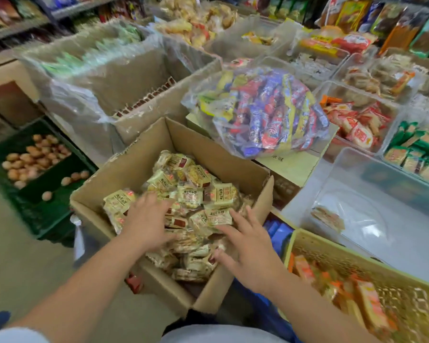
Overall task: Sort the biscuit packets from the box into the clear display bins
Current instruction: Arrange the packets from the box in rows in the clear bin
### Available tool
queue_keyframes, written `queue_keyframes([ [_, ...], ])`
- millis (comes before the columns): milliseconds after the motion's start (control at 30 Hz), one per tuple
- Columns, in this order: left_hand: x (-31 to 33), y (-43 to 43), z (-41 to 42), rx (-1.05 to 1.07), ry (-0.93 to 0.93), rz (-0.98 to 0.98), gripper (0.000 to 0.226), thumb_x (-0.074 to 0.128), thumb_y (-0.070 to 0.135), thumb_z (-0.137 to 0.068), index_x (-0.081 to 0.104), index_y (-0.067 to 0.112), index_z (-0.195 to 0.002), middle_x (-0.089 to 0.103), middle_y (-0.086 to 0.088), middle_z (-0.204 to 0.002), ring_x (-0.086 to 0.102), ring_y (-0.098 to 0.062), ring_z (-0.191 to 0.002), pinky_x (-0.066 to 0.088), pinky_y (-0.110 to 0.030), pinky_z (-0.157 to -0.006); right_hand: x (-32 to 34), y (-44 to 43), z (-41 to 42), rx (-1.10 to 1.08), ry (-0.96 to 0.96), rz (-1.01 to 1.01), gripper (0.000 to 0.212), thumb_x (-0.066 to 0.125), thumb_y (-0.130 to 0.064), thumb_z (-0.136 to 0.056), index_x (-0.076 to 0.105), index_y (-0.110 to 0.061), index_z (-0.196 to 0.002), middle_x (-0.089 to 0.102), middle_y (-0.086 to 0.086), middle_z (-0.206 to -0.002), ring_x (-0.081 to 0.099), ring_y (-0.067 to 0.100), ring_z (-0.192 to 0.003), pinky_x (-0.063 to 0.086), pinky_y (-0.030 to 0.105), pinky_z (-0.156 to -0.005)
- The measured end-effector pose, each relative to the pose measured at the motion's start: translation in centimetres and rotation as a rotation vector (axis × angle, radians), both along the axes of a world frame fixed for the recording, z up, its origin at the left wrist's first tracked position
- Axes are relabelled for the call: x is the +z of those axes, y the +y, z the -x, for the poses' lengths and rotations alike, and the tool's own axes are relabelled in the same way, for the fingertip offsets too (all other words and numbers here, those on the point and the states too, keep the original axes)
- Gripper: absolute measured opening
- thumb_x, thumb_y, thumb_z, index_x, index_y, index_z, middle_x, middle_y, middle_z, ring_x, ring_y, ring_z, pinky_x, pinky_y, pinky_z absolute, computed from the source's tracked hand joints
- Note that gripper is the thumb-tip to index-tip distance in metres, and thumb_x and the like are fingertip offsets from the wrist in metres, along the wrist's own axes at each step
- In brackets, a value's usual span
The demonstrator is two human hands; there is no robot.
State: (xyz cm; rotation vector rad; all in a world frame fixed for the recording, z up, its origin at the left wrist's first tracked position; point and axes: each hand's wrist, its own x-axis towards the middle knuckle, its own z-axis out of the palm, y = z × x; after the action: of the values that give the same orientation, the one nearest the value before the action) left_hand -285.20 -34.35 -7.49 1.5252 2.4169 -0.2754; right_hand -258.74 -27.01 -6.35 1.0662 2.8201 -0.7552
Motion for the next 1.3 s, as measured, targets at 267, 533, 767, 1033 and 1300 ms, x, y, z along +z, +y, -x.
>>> queue_keyframes([
  [267, -2.5, 3.2, 2.8, -0.366, -0.182, 0.37, 0.107, 0.079, 0.078, -0.06, 0.03, 0.054, -0.152, 0.023, 0.004, -0.168, 0.022, -0.032, -0.152, 0.024, -0.062, -0.118, -0.7, -1.6, 1.6, -0.072, -0.212, 0.003, 0.064, 0.026, -0.075, -0.087, 0.047, -0.045, -0.14, 0.01, -0.012, -0.167, -0.038, 0.018, -0.147, 0.024, 0.059, -0.118],
  [533, -3.1, 3.7, 3.7, -0.471, -0.306, 0.277, 0.078, 0.082, 0.058, -0.075, 0.046, 0.05, -0.144, 0.048, 0.008, -0.15, 0.044, -0.022, -0.135, 0.043, -0.047, -0.109, 0.0, -2.0, 2.4, -0.13, -0.239, 0.032, 0.062, 0.029, -0.073, -0.087, 0.049, -0.046, -0.14, 0.01, -0.014, -0.166, -0.037, 0.014, -0.147, 0.032, 0.06, -0.114],
  [767, -2.3, 4.2, 5.8, -0.392, -0.49, 0.179, 0.06, 0.079, 0.044, -0.086, 0.053, 0.043, -0.14, 0.052, 0.011, -0.149, 0.052, -0.016, -0.133, 0.046, -0.044, -0.112, -0.1, -1.8, 2.4, -0.136, -0.216, 0.072, 0.054, 0.041, -0.068, -0.09, 0.048, -0.048, -0.139, 0.007, -0.018, -0.166, -0.039, 0.011, -0.146, 0.03, 0.062, -0.115],
  [1033, -2.7, 3.4, 6.6, -0.142, -0.618, -0.12, 0.045, 0.078, 0.03, -0.089, 0.06, 0.04, -0.129, 0.06, 0.009, -0.138, 0.064, -0.011, -0.101, 0.057, -0.033, -0.083, -0.1, -1.6, 2.4, -0.132, -0.225, 0.101, 0.054, 0.043, -0.068, -0.09, 0.047, -0.049, -0.14, 0.003, -0.019, -0.166, -0.042, 0.011, -0.144, 0.028, 0.064, -0.116],
  [1300, 1.8, 1.6, 6.6, 0.514, -1.456, -0.481, 0.033, 0.073, 0.011, -0.092, 0.073, 0.042, -0.105, 0.076, 0.002, -0.118, 0.078, -0.021, -0.086, 0.062, -0.037, -0.064, 0.0, -1.4, 2.1, -0.12, -0.202, 0.114, 0.06, 0.043, -0.071, -0.089, 0.04, -0.05, -0.145, 0.005, -0.019, -0.166, -0.041, 0.011, -0.145, 0.026, 0.065, -0.117],
])
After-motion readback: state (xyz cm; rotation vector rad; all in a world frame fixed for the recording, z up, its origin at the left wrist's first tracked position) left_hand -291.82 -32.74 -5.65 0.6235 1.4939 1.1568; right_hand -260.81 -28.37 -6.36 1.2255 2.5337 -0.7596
